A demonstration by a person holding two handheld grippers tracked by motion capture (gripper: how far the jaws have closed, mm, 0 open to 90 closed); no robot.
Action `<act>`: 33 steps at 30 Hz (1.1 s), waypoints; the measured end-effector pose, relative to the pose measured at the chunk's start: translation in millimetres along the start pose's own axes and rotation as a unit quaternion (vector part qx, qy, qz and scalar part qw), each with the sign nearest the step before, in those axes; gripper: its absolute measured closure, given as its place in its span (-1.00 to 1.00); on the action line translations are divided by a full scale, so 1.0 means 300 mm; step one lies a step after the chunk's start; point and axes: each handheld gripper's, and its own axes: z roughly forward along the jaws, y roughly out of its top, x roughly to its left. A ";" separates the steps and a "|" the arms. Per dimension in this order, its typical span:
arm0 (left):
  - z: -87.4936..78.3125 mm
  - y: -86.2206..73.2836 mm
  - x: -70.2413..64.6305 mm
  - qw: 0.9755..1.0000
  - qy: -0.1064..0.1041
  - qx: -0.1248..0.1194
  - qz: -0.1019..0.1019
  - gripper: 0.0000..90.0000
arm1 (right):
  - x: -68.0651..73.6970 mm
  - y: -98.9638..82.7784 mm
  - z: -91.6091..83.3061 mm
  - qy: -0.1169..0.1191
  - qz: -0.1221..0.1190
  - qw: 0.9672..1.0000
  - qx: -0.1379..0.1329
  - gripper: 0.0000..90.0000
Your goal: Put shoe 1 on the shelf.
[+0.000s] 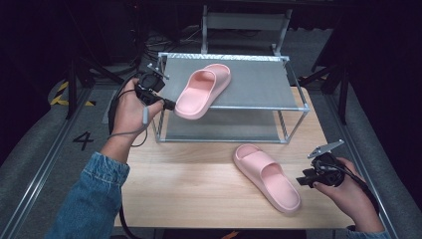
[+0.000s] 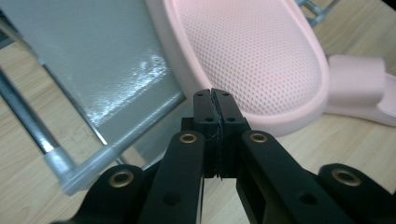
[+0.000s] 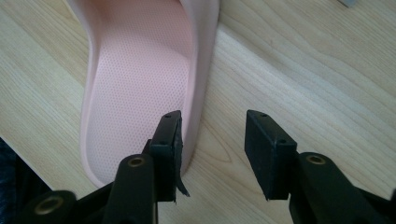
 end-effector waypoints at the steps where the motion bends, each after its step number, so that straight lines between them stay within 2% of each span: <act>1: 0.000 0.001 -0.008 1.000 0.001 0.000 0.004 1.00 | 0.000 0.001 0.001 0.001 0.000 1.000 0.000 0.28; 2: 0.001 0.002 -0.018 1.000 0.001 0.000 0.012 0.99 | 0.001 0.001 0.002 0.002 0.001 1.000 0.000 0.28; 3: 0.001 0.002 -0.018 1.000 0.001 0.000 0.012 0.99 | 0.001 0.001 0.002 0.002 0.001 1.000 0.000 0.28; 6: 0.015 0.010 -0.057 0.999 -0.017 -0.008 0.027 0.99 | 0.004 0.003 0.008 0.001 -0.001 1.000 0.003 0.28; 7: 0.015 0.010 -0.057 0.999 -0.017 -0.008 0.027 0.99 | 0.005 0.003 0.008 0.003 0.001 1.000 0.002 0.28; 8: 0.026 0.017 -0.075 0.999 -0.029 -0.010 0.030 0.99 | 0.006 0.004 0.008 0.003 0.001 1.000 0.002 0.28; 13: 0.048 0.035 -0.103 0.999 -0.036 -0.013 0.035 0.97 | 0.003 0.001 0.006 0.000 0.000 1.000 0.003 0.28; 16: 0.071 0.051 -0.125 0.998 -0.049 -0.017 0.036 0.97 | 0.003 0.001 0.006 0.000 -0.001 1.000 0.003 0.28; 20: 0.073 0.063 -0.146 0.998 -0.040 -0.025 0.045 0.92 | 0.003 0.000 0.002 0.002 0.000 1.000 0.001 0.28; 24: 0.045 0.045 -0.169 0.997 -0.047 -0.033 0.047 0.92 | 0.000 -0.004 -0.001 0.000 0.003 1.000 -0.001 0.28; 28: 0.040 0.023 -0.219 0.995 -0.075 -0.025 0.058 0.95 | 0.000 -0.002 0.005 0.003 0.003 1.000 0.001 0.28; 33: 0.082 0.021 -0.262 0.993 -0.086 -0.006 0.075 0.95 | 0.004 0.001 0.006 0.002 -0.001 1.000 0.002 0.28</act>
